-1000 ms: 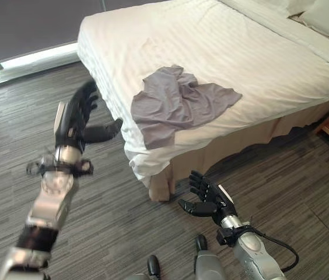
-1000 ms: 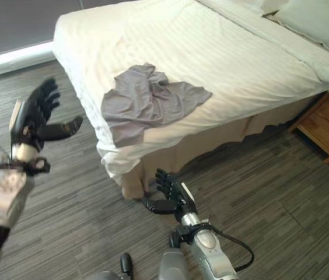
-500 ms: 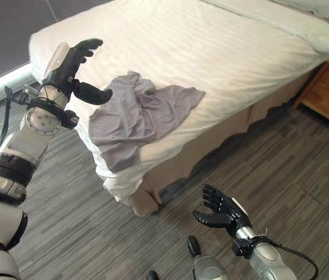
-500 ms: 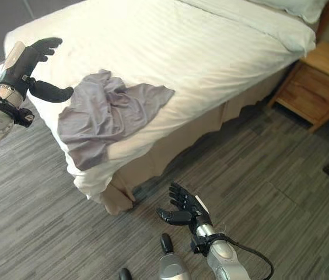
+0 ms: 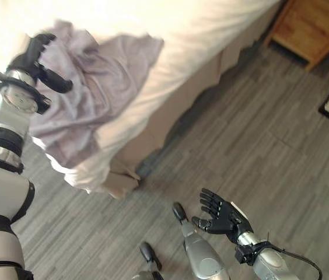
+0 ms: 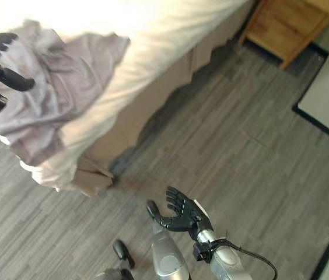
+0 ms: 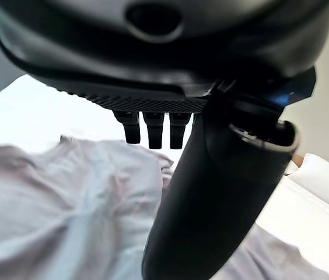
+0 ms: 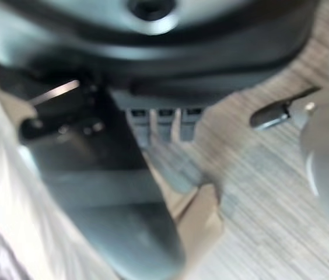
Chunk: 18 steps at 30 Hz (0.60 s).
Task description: Pick up bed clothes into laundry basket.
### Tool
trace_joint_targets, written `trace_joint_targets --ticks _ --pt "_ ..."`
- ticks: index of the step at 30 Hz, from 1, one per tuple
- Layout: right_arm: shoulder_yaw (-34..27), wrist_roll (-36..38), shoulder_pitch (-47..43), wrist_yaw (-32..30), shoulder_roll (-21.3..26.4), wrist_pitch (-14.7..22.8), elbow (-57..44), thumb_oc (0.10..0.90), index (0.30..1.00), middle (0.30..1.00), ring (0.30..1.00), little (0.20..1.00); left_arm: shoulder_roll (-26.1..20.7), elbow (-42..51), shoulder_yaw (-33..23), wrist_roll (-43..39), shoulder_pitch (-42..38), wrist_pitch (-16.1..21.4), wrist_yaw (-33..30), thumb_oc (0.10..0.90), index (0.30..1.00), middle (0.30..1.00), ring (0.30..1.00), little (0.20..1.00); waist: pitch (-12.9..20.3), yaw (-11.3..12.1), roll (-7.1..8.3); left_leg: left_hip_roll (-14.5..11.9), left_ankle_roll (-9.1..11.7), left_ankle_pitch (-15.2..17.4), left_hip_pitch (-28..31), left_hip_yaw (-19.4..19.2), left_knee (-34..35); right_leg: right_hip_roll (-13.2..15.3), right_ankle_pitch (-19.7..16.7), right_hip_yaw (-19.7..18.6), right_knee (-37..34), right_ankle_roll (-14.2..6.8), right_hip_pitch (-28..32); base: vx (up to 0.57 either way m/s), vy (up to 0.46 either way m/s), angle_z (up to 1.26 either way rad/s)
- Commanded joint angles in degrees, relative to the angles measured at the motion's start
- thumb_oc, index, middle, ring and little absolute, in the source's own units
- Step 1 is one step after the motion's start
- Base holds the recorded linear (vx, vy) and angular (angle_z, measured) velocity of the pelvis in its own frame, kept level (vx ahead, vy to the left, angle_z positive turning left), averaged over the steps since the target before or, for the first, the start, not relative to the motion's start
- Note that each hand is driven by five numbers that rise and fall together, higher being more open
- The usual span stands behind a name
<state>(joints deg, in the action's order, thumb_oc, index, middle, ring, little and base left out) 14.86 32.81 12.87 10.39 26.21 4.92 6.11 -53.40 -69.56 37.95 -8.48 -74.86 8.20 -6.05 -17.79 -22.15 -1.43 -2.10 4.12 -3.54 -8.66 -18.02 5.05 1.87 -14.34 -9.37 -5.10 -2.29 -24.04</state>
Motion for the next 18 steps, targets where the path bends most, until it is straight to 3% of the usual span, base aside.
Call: trace_joint_targets --ticks 1,3,10,11,12,18 --pt "-2.57 2.37 -1.29 1.05 1.54 5.01 -4.95 0.8 0.9 0.9 0.9 0.9 -6.15 -2.73 -1.38 1.75 -9.03 0.04 -3.84 0.8 0.9 0.9 0.9 0.9 -1.76 -1.01 1.59 -6.52 5.04 1.71 0.74 2.83 -0.05 2.49 7.3 2.11 5.31 -9.04 -1.14 -0.06 -0.053 -0.22" --pt "-3.06 2.37 -1.22 0.0 1.24 5.75 -5.8 0.8 0.9 0.9 0.9 0.9 -5.39 -5.77 -3.3 3.34 -5.94 -1.44 -3.52 0.8 0.9 0.9 0.9 0.9 -4.57 -1.06 2.89 -7.12 5.47 1.08 -1.96 2.58 -0.05 2.11 6.81 2.57 5.24 -8.99 -3.81 -0.09 -0.085 -0.09" --pt "-2.23 2.42 -1.49 -0.86 0.03 6.18 -5.05 0.8 0.9 0.9 0.9 0.9 -2.23 -9.43 -9.2 3.15 1.09 -3.57 -1.9 0.8 0.9 0.9 0.9 0.9 -6.88 -0.16 2.5 -7.57 5.87 1.07 -3.4 2.59 -0.05 1.8 7.15 3.07 5.87 -8.55 -5.63 -0.01 -0.023 0.0" --pt "-2.22 2.43 -1.48 -0.86 0.07 6.19 -5.05 0.8 0.9 0.9 0.9 0.9 -2.23 -9.4 -9.28 3.16 1.17 -3.57 -1.9 0.568 0.552 0.552 0.552 0.552 -6.86 -0.2 2.46 -7.58 5.87 1.07 -3.41 2.61 -0.05 1.8 7.15 3.08 5.88 -8.55 -5.64 0.0 0.0 0.0" --pt "-2.12 2.65 -1.42 -0.7 0.08 6.15 -5.27 0.8 0.9 0.9 0.9 0.9 -2.21 -9.46 -9.53 3.11 1.76 -3.74 -1.66 0.4 0.3 0.3 0.3 0.3 -6.92 -0.11 2.14 -7.54 5.89 1.15 -3.3 2.69 -0.05 1.84 7.3 3.15 6.0 -8.47 -5.66 0.0 0.0 0.0" --pt "-1.44 2.98 -0.87 -0.04 0.19 5.87 -4.27 0.8 0.9 0.9 0.9 0.9 -3.95 -6.59 -7.79 1.79 -0.32 -2.72 -2.28 0.4 0.3 0.3 0.3 0.3 -6.0 0.5 0.05 -7.26 6.02 1.51 -2.59 3.53 -0.05 2.56 7.98 4.02 5.99 -8.27 -4.29 0.0 0.001 0.01"
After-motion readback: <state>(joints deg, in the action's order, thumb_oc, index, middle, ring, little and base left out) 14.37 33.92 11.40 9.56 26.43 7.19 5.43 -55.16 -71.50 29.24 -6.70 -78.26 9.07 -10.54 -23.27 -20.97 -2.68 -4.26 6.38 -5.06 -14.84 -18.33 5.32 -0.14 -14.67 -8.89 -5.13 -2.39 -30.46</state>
